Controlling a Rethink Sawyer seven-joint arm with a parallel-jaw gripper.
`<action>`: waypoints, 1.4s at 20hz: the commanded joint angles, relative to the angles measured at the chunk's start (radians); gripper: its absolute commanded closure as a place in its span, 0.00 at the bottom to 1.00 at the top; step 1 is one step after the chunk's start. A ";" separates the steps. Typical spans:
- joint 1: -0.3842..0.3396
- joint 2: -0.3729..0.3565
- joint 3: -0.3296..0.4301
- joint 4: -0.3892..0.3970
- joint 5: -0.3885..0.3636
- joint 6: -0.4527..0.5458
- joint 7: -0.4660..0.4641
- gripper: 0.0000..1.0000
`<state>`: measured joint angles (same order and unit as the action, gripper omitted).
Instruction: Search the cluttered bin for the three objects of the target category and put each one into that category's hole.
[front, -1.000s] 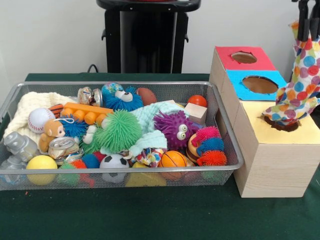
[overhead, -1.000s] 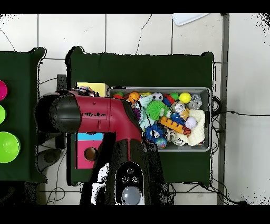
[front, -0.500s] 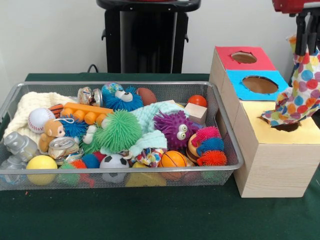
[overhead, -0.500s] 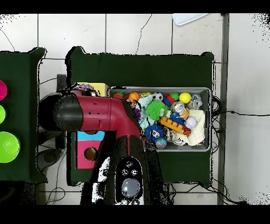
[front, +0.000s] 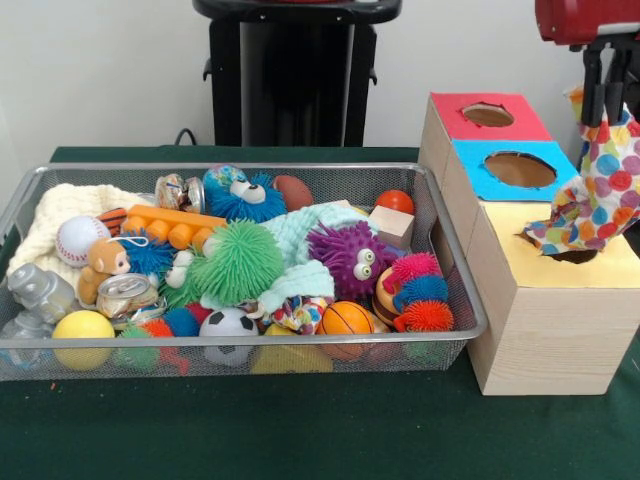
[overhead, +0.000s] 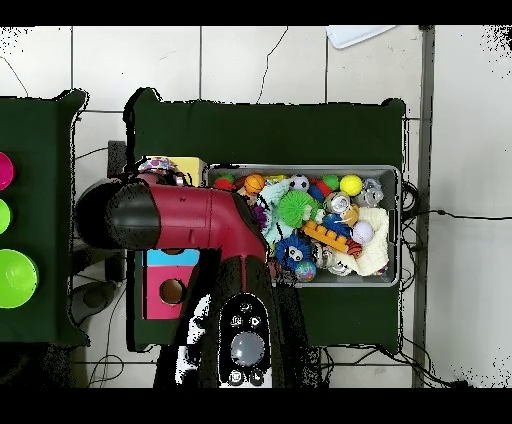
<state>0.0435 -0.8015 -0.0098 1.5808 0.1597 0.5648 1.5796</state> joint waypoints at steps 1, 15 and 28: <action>-0.016 0.044 0.055 0.099 -0.024 -0.045 0.131 1.00; -0.014 0.057 0.032 0.159 -0.070 -0.119 0.122 1.00; 0.031 0.114 -0.036 0.127 -0.105 -0.150 0.149 1.00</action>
<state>0.0592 -0.7544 -0.0272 1.6448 0.1221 0.4447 1.5796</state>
